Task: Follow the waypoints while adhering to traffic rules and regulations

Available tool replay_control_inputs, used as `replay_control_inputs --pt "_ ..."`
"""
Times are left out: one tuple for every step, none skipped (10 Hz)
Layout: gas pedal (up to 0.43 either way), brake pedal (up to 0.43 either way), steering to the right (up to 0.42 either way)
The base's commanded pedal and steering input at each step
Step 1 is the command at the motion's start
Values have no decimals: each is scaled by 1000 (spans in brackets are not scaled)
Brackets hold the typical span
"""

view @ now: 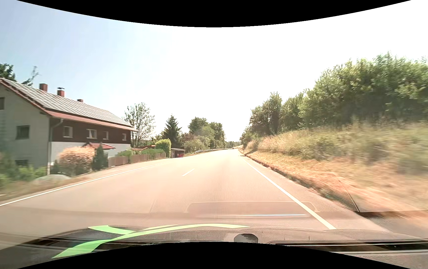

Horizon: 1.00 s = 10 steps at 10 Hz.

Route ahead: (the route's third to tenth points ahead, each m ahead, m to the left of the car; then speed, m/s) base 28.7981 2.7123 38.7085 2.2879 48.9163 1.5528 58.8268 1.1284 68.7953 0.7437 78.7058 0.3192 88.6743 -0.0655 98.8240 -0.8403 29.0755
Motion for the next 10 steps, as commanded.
replay_control_inputs --pt "189 0 2" --pt "150 0 2" --pt "138 0 2" --pt "130 0 2" --pt "130 0 1" --pt "118 0 2" --pt "118 0 2" --pt "110 0 2" --pt "98 0 2" --pt "87 0 1"
